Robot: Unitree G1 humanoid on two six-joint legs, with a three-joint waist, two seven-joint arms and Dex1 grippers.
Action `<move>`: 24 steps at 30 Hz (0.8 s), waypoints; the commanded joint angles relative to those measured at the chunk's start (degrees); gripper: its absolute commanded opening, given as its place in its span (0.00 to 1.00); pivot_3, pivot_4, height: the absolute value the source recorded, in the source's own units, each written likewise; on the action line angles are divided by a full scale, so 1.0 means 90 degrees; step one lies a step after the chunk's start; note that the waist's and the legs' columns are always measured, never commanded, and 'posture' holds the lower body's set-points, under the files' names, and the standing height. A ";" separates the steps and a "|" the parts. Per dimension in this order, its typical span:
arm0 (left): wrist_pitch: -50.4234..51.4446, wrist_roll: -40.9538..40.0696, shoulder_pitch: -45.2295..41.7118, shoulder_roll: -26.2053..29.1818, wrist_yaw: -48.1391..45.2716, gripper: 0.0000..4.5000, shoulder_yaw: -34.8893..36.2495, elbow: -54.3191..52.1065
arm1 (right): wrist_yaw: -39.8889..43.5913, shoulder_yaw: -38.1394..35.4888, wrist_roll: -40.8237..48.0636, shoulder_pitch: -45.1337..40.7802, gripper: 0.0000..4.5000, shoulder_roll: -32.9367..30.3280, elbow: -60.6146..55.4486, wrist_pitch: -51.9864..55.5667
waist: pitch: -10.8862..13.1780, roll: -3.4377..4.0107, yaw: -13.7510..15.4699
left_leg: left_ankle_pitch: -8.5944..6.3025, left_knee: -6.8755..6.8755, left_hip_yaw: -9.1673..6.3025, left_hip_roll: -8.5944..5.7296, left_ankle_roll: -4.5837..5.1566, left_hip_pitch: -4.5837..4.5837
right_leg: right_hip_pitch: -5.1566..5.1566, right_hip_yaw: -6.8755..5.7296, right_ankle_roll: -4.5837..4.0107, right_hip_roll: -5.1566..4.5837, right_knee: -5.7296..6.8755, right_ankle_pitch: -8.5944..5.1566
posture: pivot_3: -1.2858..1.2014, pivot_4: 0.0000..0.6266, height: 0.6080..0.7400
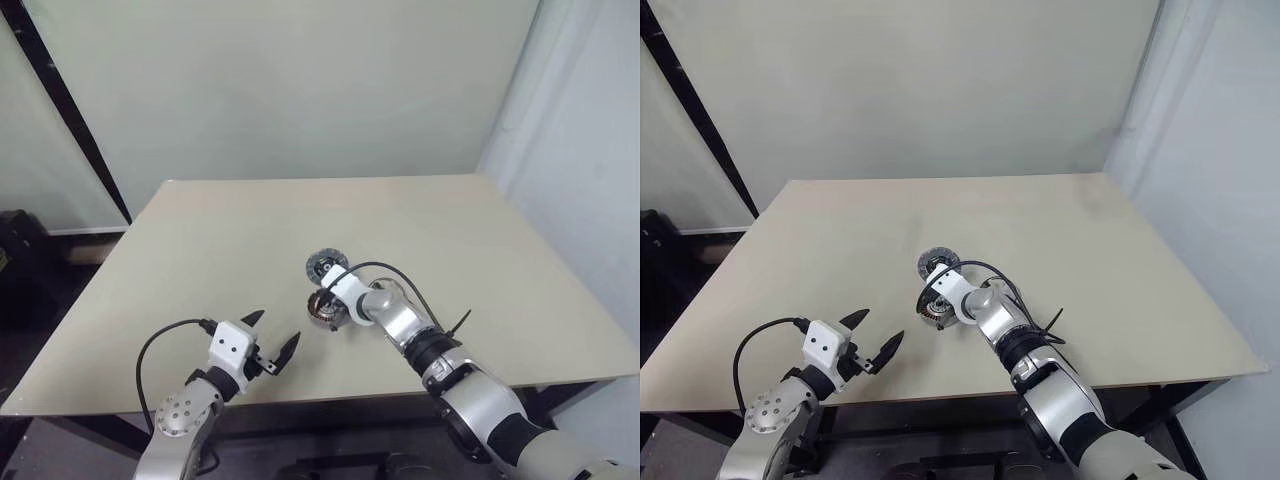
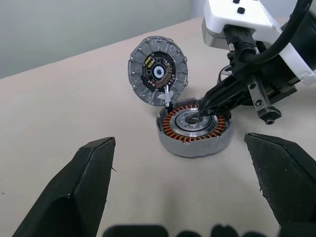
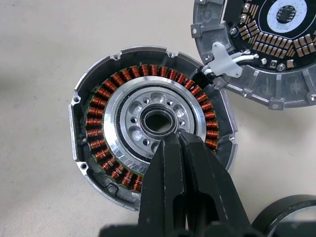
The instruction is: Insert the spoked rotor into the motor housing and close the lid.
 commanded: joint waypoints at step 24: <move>-0.0131 0.0031 -0.0021 -0.0010 0.0102 1.00 0.0047 -0.0115 | -0.0236 -0.0625 0.0640 -0.0093 0.01 0.0594 0.0358 -0.0913 | 0.0000 0.0000 -0.0237 | 0.0000 -0.0001 -0.0010 -0.0001 0.0001 -0.0004 | 0.0000 0.0002 0.0003 -0.0002 -0.0001 0.0001 | 0.52 0.00 1.00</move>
